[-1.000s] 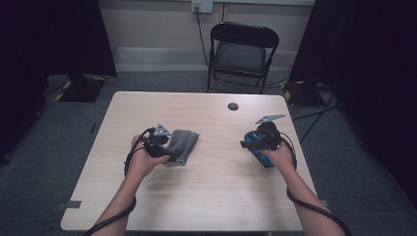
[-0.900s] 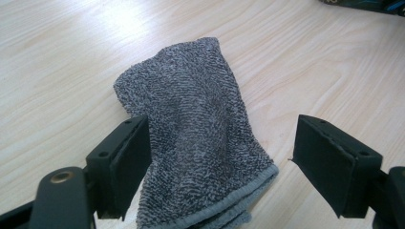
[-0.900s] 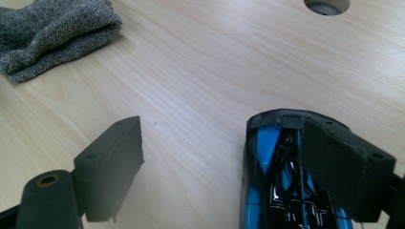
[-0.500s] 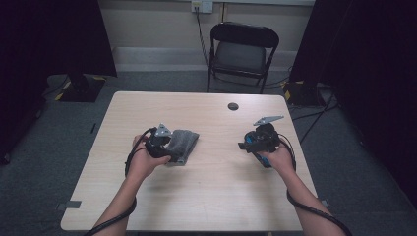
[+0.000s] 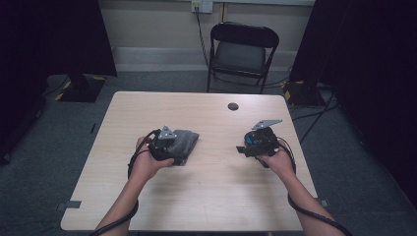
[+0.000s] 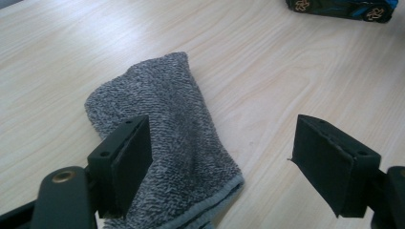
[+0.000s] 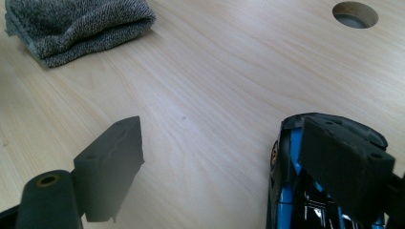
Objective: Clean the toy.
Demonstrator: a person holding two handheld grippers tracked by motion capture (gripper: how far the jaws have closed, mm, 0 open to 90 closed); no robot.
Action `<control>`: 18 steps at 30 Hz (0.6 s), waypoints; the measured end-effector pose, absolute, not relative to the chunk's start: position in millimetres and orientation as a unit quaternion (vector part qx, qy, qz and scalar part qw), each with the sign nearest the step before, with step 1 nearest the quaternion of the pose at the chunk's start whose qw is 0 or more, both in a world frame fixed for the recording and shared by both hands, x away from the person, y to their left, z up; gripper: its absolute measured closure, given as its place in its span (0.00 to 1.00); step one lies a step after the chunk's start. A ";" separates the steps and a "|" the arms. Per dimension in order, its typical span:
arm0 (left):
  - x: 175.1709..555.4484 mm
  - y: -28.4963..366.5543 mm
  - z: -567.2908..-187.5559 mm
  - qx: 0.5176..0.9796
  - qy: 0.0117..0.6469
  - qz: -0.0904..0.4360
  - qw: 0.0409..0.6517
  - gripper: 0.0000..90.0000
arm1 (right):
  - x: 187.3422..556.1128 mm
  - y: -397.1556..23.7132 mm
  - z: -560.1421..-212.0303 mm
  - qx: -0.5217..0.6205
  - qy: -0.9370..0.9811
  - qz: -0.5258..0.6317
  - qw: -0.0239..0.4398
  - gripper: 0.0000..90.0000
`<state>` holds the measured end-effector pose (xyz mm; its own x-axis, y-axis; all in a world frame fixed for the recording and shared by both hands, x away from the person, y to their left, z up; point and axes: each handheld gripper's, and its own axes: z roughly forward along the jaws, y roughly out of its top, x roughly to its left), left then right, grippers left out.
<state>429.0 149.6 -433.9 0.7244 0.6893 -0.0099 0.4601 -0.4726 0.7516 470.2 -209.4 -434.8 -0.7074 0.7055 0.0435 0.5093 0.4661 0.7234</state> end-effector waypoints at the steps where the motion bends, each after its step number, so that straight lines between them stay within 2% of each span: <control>1: 428.1 148.3 -433.9 0.844 0.339 0.145 0.390 0.23 | 469.1 -207.5 -435.0 0.357 0.848 0.369 0.133 0.16; 18: 410.7 131.1 -431.1 0.850 0.311 0.137 0.403 0.22 | 452.6 -193.9 -434.3 0.334 0.850 0.386 0.128 0.16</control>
